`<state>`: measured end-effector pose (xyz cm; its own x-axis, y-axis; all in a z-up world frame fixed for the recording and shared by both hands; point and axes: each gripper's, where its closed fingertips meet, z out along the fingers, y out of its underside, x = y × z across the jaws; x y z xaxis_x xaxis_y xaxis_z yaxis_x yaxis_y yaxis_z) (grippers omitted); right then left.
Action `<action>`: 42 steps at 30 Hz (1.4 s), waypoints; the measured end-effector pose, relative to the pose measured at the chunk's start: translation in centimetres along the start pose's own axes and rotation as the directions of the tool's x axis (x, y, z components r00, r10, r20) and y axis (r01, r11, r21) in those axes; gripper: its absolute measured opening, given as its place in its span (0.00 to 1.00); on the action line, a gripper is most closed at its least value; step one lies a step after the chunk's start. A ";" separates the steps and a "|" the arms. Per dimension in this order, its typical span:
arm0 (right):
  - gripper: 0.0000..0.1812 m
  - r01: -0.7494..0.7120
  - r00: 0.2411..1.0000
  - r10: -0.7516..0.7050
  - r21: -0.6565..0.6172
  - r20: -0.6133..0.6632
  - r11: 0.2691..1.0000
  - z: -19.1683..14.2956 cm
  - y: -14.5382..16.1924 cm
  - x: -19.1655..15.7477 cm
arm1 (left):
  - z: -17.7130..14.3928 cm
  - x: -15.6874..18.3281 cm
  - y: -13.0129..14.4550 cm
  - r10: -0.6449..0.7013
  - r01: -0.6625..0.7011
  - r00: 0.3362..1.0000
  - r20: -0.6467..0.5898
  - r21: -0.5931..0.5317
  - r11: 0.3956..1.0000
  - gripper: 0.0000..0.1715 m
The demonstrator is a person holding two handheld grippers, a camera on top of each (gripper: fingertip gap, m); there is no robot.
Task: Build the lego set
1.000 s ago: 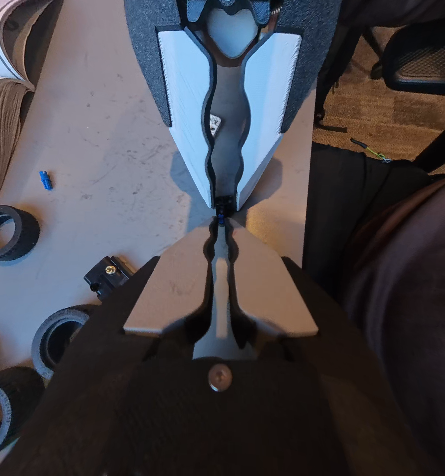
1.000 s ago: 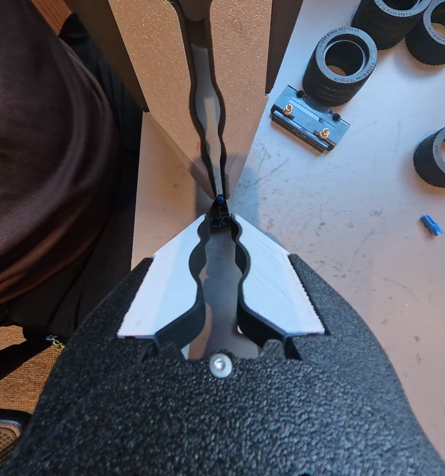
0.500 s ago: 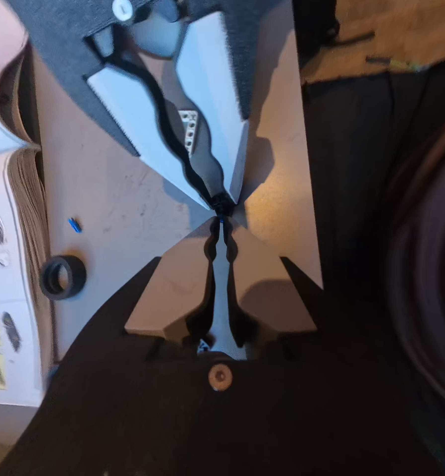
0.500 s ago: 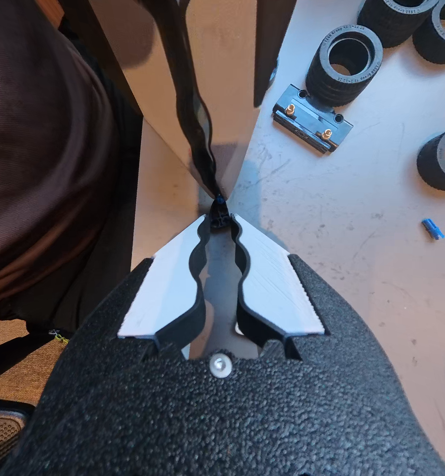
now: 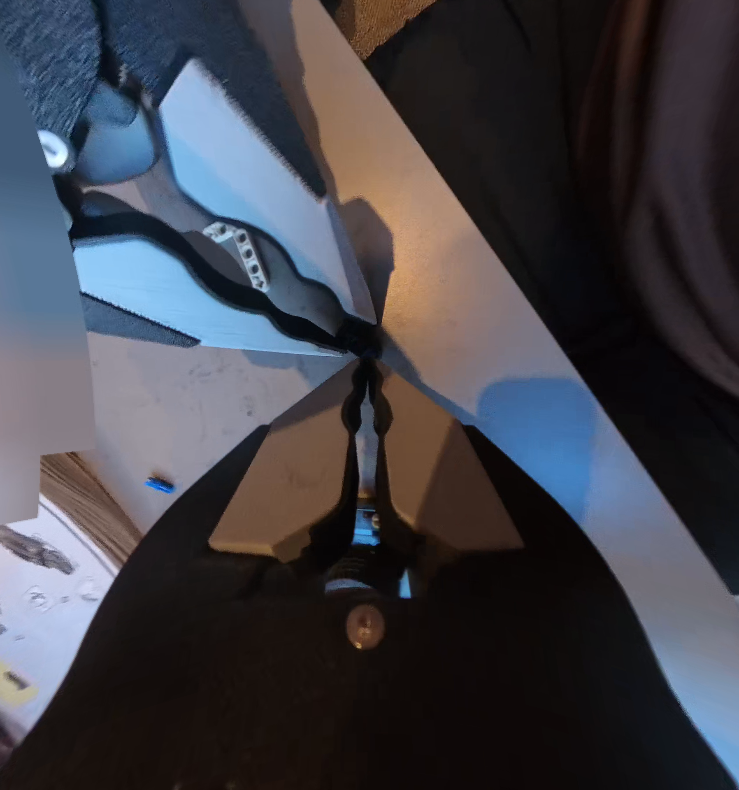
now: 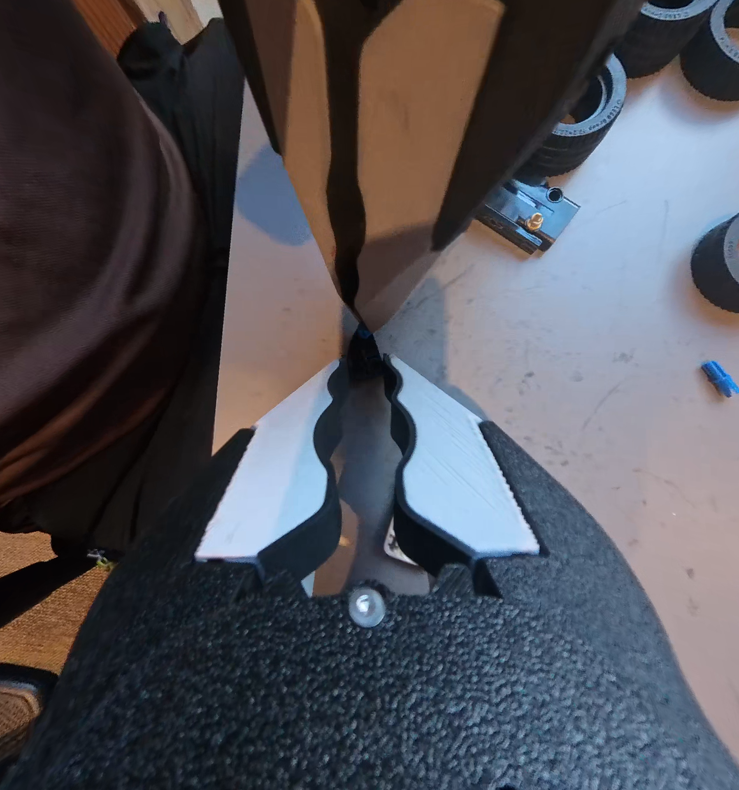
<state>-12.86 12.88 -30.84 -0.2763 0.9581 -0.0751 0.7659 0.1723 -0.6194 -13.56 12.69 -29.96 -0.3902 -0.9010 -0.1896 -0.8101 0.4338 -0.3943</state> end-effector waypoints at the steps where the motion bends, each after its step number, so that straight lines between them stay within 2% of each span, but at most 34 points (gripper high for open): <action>1: 0.09 0.017 1.000 -0.017 0.001 -0.017 1.000 0.0 0.0 0.0 | 0.0 0.0 0.0 -0.047 0.047 0.999 -0.008 0.009 0.999 0.00; 5: 0.09 0.052 0.997 -0.050 0.020 -0.066 0.998 0.0 -0.1 0.0 | 0.0 0.0 0.0 -0.339 0.334 0.940 0.038 0.106 0.937 0.00; 9: 0.09 -0.002 0.996 0.005 0.032 -0.087 1.000 -0.2 0.1 0.1 | 0.2 0.1 1.1 -0.573 0.544 0.808 0.140 0.196 0.815 0.07; 10: 0.09 -0.003 0.992 0.006 0.026 -0.129 1.000 -0.3 0.2 0.5 | 0.1 -0.1 1.4 -0.620 0.580 0.765 0.174 0.230 0.781 0.08; 12: 0.09 -0.010 0.979 0.017 0.038 -0.203 0.999 -1.0 0.1 0.9 | -0.8 -0.1 0.9 -0.702 0.626 0.695 0.158 0.349 0.698 0.08; 14: 0.08 -0.083 0.971 0.112 0.141 -0.210 0.986 -1.8 -1.1 0.7 | -2.0 -0.5 0.1 -0.771 0.642 0.628 0.105 0.490 0.590 0.10; 16: 0.08 -0.192 0.957 0.241 0.269 -0.160 0.944 -2.8 -2.3 0.5 | -3.4 -1.2 -0.5 -0.803 0.616 0.593 0.065 0.606 0.503 0.16; 18: 0.08 -0.245 0.950 0.304 0.432 -0.073 0.868 -4.5 -4.3 0.0 | -4.9 -1.2 -1.9 -0.781 0.560 0.624 -0.004 0.700 0.444 0.18; 21: 0.08 -0.339 0.937 0.303 0.671 0.176 0.660 -8.0 -8.0 -1.9 | -6.6 -1.2 -3.8 -0.748 0.504 0.659 -0.073 0.782 0.368 0.23; 23: 0.08 -0.356 0.931 0.271 0.777 0.245 0.519 -10.2 -9.2 -2.0 | -8.2 -1.4 -5.0 -0.732 0.451 0.676 -0.088 0.835 0.315 0.22; 24: 0.08 -0.348 0.933 0.261 0.810 0.248 0.473 -10.9 -9.4 -1.9 | -9.2 -1.5 -5.6 -0.726 0.427 0.679 -0.106 0.862 0.274 0.20; 25: 0.08 -0.333 0.938 0.248 0.823 0.241 0.459 -11.1 -9.4 -2.1 | -9.9 -1.7 -5.9 -0.731 0.417 0.670 -0.129 0.880 0.227 0.18; 27: 0.08 -0.275 0.957 0.225 0.824 0.184 0.496 -10.7 -9.5 -2.4 | -10.4 -2.0 -5.9 -0.741 0.456 0.637 -0.211 0.879 0.141 0.20; 29: 0.08 -0.195 0.975 0.193 0.827 0.107 0.528 -10.2 -9.8 -2.7 | -11.0 -1.8 -6.0 -0.714 0.491 0.631 -0.302 0.868 0.067 0.17; 34: 0.08 -0.084 0.990 0.140 0.831 0.007 0.550 -10.2 -10.6 -3.0 | -11.5 -1.0 -6.3 -0.654 0.527 0.650 -0.388 0.850 0.020 0.14; 37: 0.08 -0.070 0.991 0.134 0.816 -0.009 0.573 -9.9 -10.4 -2.9 | -11.9 -0.7 -6.3 -0.603 0.550 0.660 -0.449 0.835 -0.020 0.16; 39: 0.08 -0.062 0.991 0.132 0.808 -0.020 0.586 -9.6 -10.2 -2.7 | -12.4 -0.5 -6.2 -0.570 0.545 0.673 -0.471 0.837 -0.049 0.14; 42: 0.08 -0.074 0.992 0.127 0.804 -0.002 0.590 -9.4 -10.2 -2.8 | -11.9 -0.4 -6.1 -0.579 0.547 0.678 -0.454 0.837 -0.015 0.14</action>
<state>-14.41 10.56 -17.00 -0.1761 0.9726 -0.1515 0.0057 -0.1529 -0.9882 -13.64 10.43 -16.82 0.0057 -0.8617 0.5075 0.1649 -0.4997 -0.8504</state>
